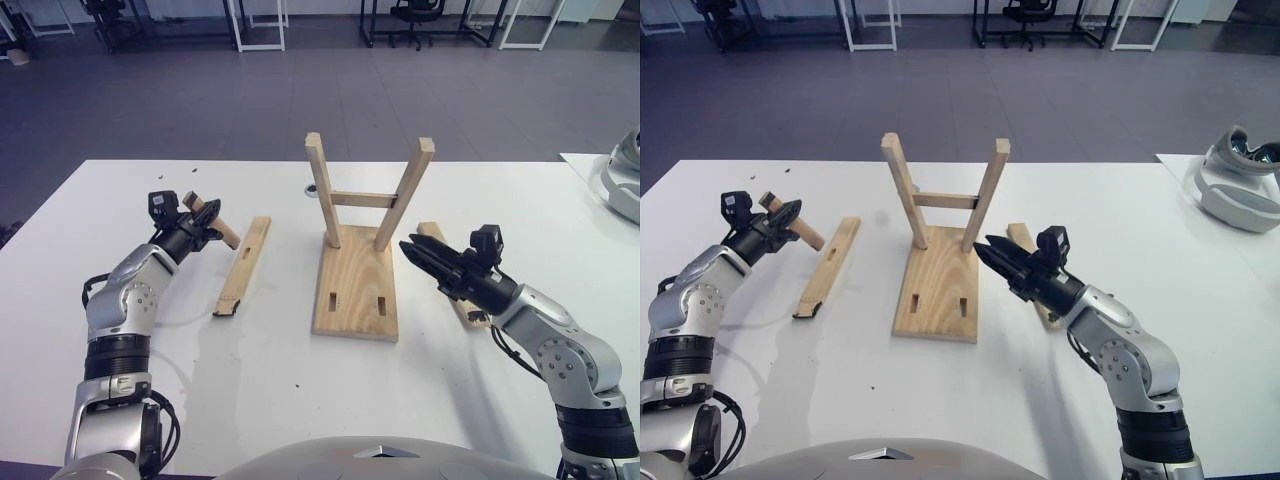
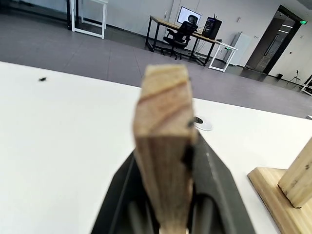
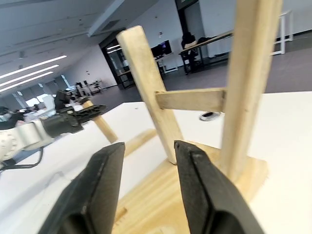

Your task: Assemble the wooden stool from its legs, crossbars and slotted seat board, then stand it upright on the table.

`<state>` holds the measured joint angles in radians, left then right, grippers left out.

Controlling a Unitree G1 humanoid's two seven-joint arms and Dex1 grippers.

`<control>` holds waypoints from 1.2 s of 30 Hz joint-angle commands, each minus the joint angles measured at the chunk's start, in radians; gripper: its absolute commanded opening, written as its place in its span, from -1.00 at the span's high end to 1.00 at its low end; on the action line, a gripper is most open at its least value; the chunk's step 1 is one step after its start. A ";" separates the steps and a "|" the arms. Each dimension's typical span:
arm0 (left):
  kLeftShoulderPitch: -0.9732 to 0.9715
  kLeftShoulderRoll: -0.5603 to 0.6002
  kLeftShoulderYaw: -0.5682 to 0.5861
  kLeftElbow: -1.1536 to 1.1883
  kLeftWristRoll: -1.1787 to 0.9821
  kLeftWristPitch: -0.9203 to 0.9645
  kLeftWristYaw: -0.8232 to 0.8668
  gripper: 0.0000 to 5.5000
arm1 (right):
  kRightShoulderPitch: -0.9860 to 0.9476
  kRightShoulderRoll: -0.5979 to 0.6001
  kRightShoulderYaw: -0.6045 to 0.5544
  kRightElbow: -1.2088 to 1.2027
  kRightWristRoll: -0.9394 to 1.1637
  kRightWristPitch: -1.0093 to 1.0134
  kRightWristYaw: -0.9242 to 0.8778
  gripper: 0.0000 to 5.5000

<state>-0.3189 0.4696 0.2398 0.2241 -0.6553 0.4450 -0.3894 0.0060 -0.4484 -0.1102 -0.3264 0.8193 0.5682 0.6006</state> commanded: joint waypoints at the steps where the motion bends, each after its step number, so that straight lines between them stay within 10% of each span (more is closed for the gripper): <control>1: -0.017 -0.036 0.023 -0.009 -0.002 0.025 0.000 0.85 | 0.014 0.027 0.014 0.015 -0.035 -0.018 -0.002 0.31; 36: 0.161 -0.060 -0.152 0.185 0.326 -0.139 0.013 0.85 | -0.022 0.065 0.002 0.066 -0.139 -0.038 -0.001 0.31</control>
<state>-0.2893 0.4553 0.1237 0.3464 -0.3726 0.2265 -0.3746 0.0098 -0.3738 -0.1017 -0.2706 0.6994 0.5360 0.6008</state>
